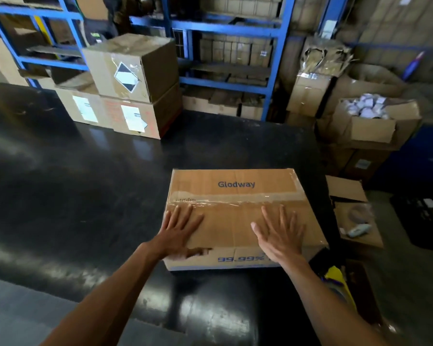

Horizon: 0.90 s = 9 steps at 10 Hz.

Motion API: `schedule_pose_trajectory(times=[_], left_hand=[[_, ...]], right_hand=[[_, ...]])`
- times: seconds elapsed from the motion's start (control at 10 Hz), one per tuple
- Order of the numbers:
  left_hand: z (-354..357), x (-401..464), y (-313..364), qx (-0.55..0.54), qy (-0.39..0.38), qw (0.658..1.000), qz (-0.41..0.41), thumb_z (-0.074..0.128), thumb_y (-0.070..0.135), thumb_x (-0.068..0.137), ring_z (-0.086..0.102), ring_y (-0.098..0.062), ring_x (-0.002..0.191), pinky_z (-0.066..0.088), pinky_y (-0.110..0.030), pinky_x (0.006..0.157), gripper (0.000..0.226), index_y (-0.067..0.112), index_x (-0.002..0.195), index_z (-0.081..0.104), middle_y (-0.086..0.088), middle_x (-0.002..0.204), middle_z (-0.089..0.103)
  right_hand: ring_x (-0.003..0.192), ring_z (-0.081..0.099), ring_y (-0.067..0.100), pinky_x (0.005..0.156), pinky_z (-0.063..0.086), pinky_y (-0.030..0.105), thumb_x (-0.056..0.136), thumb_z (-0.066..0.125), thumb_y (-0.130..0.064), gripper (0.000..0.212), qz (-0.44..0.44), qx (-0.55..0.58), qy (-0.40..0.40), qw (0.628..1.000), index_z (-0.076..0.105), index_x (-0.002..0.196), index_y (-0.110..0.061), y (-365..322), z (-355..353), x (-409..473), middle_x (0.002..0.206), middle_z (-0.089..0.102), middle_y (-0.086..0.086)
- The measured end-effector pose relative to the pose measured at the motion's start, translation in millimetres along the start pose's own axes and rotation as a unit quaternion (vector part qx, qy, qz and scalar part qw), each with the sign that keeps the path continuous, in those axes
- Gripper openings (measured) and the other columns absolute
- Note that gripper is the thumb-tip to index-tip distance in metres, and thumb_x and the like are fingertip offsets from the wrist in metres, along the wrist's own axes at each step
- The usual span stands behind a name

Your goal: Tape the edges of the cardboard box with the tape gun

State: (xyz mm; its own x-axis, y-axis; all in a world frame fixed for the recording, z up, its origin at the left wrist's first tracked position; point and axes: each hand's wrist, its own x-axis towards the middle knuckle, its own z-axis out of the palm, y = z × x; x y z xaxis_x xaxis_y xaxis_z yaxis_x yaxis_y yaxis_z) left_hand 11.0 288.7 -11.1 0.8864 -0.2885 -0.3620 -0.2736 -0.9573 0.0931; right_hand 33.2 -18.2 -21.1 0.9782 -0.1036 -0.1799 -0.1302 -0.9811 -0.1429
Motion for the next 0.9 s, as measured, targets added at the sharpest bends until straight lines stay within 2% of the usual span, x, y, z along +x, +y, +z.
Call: schedule_pose_trajectory(times=[0.1, 0.2, 0.4, 0.5, 0.7, 0.8, 0.9], left_hand=[[-2.5, 15.6, -18.6, 0.022, 0.014, 0.999, 0.024, 0.034, 0.092, 0.079, -0.036, -0.037, 0.143, -0.023, -0.050, 0.114, 0.106, 0.042, 0.151, -0.027, -0.004, 0.159, -0.037], [-6.5, 29.8, -31.7, 0.039, 0.025, 0.997, 0.061, 0.032, 0.094, 0.078, -0.036, -0.035, 0.144, -0.020, -0.054, 0.118, 0.106, 0.043, 0.149, -0.029, -0.002, 0.160, -0.036], [-7.2, 40.9, -37.8, 0.036, 0.036, 0.995, 0.085, 0.026, 0.097, 0.073, -0.035, -0.029, 0.146, -0.014, -0.053, 0.121, 0.107, 0.044, 0.153, -0.022, 0.003, 0.162, -0.031], [-6.1, 41.1, -36.9, 0.035, 0.046, 0.994, 0.089, 0.029, 0.095, 0.076, -0.034, -0.030, 0.146, -0.015, -0.053, 0.121, 0.107, 0.042, 0.154, -0.019, 0.001, 0.162, -0.031], [-3.9, 40.0, -37.8, 0.040, 0.058, 0.992, 0.101, 0.015, 0.100, 0.067, -0.034, -0.030, 0.146, -0.016, -0.054, 0.121, 0.112, 0.039, 0.155, -0.018, 0.001, 0.161, -0.031], [-12.1, 34.9, -39.2, 0.031, 0.094, 0.988, 0.122, 0.018, 0.096, 0.074, -0.029, -0.029, 0.149, -0.009, -0.058, 0.121, 0.110, 0.031, 0.159, -0.010, -0.009, 0.165, -0.023], [10.3, 10.6, -30.5, -0.010, 0.227, 0.960, 0.164, 0.039, 0.081, 0.088, -0.006, -0.035, 0.154, 0.002, -0.061, 0.122, 0.103, 0.013, 0.160, 0.011, -0.019, 0.167, -0.001]], right_hand=[[0.146, -0.017, 0.038, 0.114, -0.009, 0.062, 0.079, -0.006, -0.081, 0.079, 0.041, 0.002, -0.001, 0.999, -0.014, 0.149, -0.047, -13.4, 2.3, -7.6, 0.162, -0.020, 0.006], [0.147, -0.016, 0.038, 0.114, -0.007, 0.062, 0.080, -0.005, -0.080, 0.079, 0.075, 0.011, 0.018, 0.997, -0.014, 0.150, -0.045, -19.8, 7.2, -14.0, 0.163, -0.018, 0.006], [0.146, -0.018, 0.037, 0.114, -0.007, 0.062, 0.078, -0.008, -0.081, 0.078, 0.101, 0.024, 0.017, 0.994, -0.016, 0.148, -0.047, -20.4, 10.0, -21.0, 0.162, -0.019, 0.006], [0.146, -0.018, 0.037, 0.114, -0.006, 0.062, 0.078, -0.007, -0.082, 0.079, 0.101, 0.026, 0.021, 0.994, -0.015, 0.148, -0.047, -21.2, 10.9, -21.1, 0.163, -0.019, 0.005], [0.146, -0.017, 0.037, 0.114, -0.006, 0.062, 0.081, -0.003, -0.081, 0.078, 0.098, 0.014, 0.024, 0.995, -0.013, 0.149, -0.046, -20.8, 13.9, -21.1, 0.162, -0.018, 0.006], [0.148, -0.012, 0.034, 0.116, -0.007, 0.059, 0.084, 0.004, -0.079, 0.078, 0.092, 0.048, 0.020, 0.994, -0.006, 0.152, -0.043, -23.0, 0.2, -21.0, 0.164, -0.011, 0.005], [0.149, 0.006, 0.022, 0.119, 0.003, 0.051, 0.091, 0.030, -0.067, 0.069, 0.030, 0.180, 0.188, 0.965, 0.024, 0.152, -0.034, -15.6, 9.0, -50.0, 0.162, 0.017, 0.003]])
